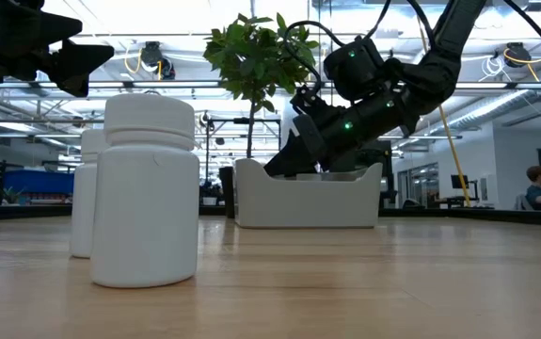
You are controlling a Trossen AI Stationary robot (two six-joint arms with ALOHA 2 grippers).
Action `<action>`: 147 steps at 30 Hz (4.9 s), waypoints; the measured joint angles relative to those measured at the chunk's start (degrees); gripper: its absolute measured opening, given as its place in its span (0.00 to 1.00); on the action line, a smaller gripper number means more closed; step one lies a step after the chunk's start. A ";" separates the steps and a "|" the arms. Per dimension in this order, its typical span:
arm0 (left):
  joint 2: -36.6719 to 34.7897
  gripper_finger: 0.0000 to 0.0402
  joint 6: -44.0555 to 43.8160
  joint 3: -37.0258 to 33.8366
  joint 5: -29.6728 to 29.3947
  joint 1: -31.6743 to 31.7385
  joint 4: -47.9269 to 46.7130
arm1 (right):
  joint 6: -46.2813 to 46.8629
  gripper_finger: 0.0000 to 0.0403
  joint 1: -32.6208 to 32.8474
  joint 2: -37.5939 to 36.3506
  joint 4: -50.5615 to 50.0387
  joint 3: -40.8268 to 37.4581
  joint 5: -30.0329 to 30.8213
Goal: Pick and place pill bottles into a basket
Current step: Put the white pill bottle into the gray bin
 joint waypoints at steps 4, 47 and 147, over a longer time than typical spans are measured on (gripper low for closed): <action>-0.01 0.62 0.00 0.00 0.00 0.00 0.02 | -0.12 0.49 0.00 0.00 -0.13 0.00 -0.02; -0.02 0.62 0.00 0.00 0.00 -0.02 0.04 | -6.06 0.55 16.19 -20.95 -11.49 0.00 0.24; 0.00 0.62 0.00 0.00 0.00 0.00 0.00 | 1.86 0.01 41.29 -60.89 -25.50 -26.39 11.43</action>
